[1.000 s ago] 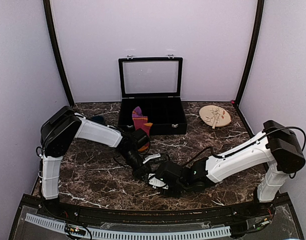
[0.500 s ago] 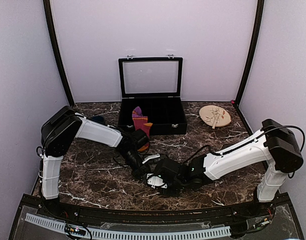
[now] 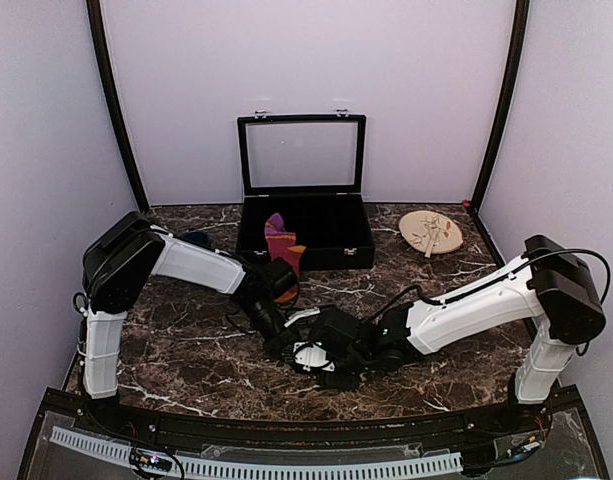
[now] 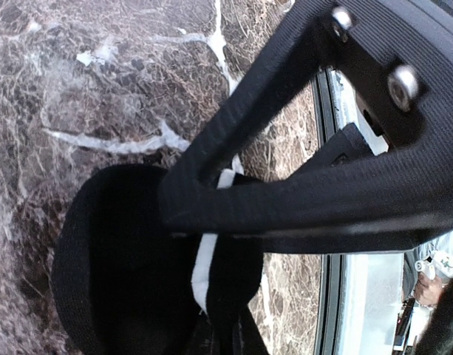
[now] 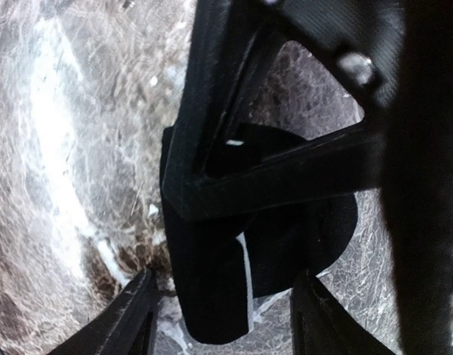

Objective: Roll the socks
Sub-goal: Roll the sock at the center of the board.

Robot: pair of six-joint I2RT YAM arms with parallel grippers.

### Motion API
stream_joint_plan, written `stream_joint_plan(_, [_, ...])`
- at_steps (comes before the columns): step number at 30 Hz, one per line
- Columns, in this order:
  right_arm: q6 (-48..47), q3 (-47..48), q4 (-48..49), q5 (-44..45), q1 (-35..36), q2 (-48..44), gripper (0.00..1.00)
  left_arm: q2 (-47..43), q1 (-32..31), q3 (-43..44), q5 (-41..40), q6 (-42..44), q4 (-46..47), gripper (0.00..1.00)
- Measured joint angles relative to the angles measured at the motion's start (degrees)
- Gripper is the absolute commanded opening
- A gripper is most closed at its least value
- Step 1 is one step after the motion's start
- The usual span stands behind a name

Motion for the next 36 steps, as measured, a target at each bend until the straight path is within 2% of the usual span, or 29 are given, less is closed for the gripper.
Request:
stream_joint_plan(9, [-0.5,1.1,0.3,-1.6,-1.1,0.9,0.63,0.1,0.1,0.2,0.1,0.4,-0.5,0.00])
stream_joint_plan(36, [1.2,0.7,1.2,-6.6,-2.7,1.6,0.17,0.5,0.3,0.3,1.2,0.5,-0.7,0.00])
